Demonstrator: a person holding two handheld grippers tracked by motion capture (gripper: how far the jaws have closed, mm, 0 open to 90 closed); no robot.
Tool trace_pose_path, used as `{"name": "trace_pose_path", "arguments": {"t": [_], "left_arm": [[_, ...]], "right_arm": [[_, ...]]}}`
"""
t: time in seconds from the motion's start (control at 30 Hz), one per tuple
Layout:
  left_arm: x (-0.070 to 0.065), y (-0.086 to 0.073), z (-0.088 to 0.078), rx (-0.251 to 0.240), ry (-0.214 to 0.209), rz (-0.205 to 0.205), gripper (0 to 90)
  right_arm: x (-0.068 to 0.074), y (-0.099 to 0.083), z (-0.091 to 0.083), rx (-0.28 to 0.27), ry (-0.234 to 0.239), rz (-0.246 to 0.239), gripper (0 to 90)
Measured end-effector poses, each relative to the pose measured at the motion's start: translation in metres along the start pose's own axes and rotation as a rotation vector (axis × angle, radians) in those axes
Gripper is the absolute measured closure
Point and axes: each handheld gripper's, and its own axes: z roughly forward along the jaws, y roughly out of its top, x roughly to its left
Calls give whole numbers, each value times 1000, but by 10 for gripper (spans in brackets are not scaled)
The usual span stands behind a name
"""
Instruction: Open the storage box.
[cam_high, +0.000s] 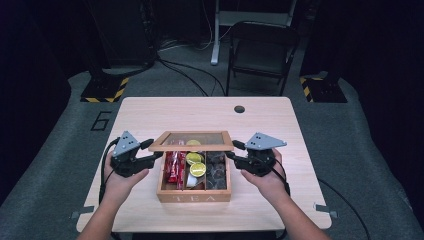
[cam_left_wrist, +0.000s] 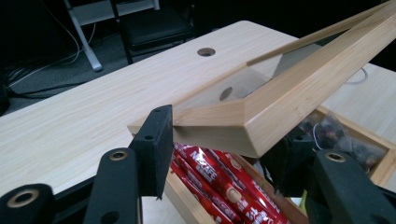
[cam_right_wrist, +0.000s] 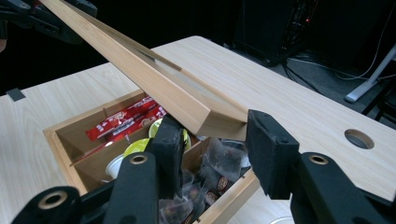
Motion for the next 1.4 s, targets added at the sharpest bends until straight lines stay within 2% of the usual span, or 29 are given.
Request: {"name": "trace_pose_path", "arguments": {"t": [0.13, 0.3, 0.37, 0.57, 0.63, 0.73, 0.83, 1.0, 1.4], "left_arm": [[5, 4, 3, -2, -7, -18, 487], [11, 8, 9, -22, 1, -43, 505], [12, 8, 11, -21, 4, -51, 506], [16, 9, 22, -3, 30, -48, 519], [18, 8, 26, 2, 37, -43, 522], [20, 7, 32, -4, 45, -58, 522], [24, 5, 37, -3, 37, -72, 521], [28, 5, 40, -15, 29, -70, 521], [35, 7, 44, -49, 13, -88, 522]], "right_arm": [[-4, 6, 1, -5, 1, -1, 569], [-8, 14, 4, -6, -7, -15, 569], [-9, 16, 4, -1, -9, -6, 568], [-12, 22, 6, -9, -15, -16, 566], [-11, 23, 6, -4, -20, 2, 565], [-12, 24, 7, -2, -23, 3, 565], [-13, 26, 8, -10, -29, 7, 565], [-14, 27, 9, -24, -43, 8, 565], [-12, 21, 9, -39, -76, 62, 555]]}}
